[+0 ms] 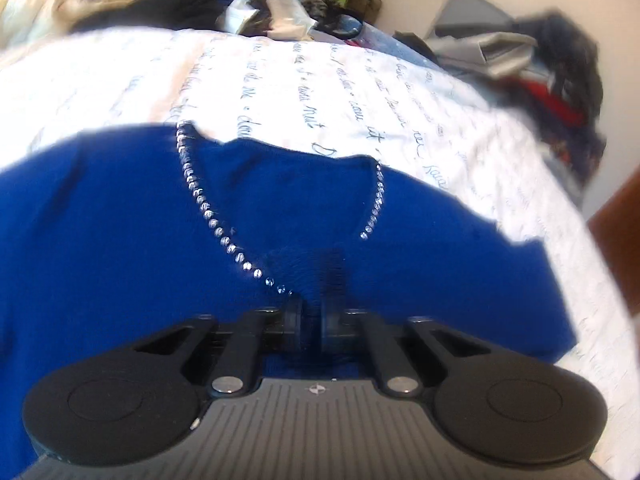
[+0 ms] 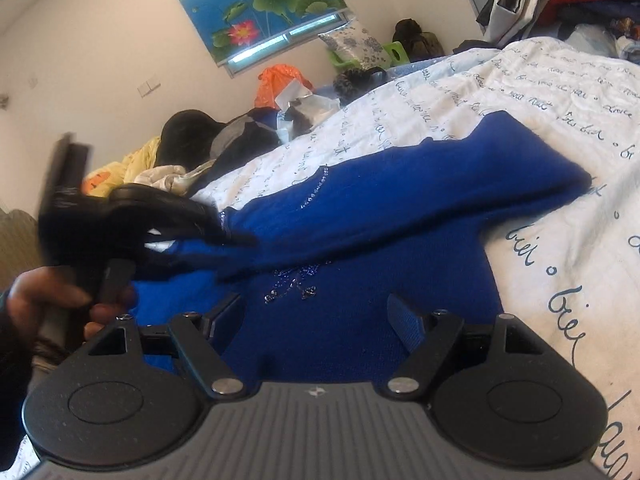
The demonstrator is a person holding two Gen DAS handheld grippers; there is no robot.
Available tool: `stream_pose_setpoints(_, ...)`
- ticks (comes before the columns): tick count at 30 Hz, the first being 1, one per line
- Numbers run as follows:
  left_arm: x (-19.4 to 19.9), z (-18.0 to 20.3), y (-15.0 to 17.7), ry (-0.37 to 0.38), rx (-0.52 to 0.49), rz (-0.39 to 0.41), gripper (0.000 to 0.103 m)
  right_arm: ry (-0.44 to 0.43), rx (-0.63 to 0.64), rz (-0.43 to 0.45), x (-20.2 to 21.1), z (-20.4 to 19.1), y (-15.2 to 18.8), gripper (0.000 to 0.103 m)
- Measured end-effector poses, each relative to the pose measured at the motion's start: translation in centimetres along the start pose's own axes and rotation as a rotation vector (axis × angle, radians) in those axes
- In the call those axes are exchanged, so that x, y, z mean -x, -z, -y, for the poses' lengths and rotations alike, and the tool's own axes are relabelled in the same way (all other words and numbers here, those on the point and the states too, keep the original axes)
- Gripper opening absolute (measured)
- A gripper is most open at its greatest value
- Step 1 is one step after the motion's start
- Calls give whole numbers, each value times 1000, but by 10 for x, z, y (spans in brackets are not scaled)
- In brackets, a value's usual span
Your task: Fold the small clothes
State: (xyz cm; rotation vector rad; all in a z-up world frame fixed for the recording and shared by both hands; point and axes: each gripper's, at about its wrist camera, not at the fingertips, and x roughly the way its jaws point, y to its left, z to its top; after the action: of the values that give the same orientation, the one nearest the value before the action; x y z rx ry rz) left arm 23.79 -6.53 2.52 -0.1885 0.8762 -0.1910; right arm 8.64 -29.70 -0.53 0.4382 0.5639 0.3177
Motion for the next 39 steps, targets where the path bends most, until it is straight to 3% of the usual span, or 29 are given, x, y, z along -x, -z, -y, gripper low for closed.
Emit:
stream_pose_setpoints(5,47,-3,-10,-32,-70,165,8,-8,-8,1,0,1,1,79)
stream_pose_setpoints(8,69,-32,-11,-119,-57,214,8,-18,-14,0,0,1,1,80)
stream_pose_setpoints(12,64,-87,7,-225,11,166,8,-25,-27,2,0,1,1,81)
stream_pose_setpoints(16,75,-131,22,-271,86,144,8,-23,-24,1,-1,0,2,81)
stream_pose_setpoints(25,89,-131,5,-315,83,175,8,-17,-15,-2,-2,-2,1,81)
stream_pose_setpoints(39,94,-158,20,-379,113,141,8,-23,-25,-1,-4,-2,1,82)
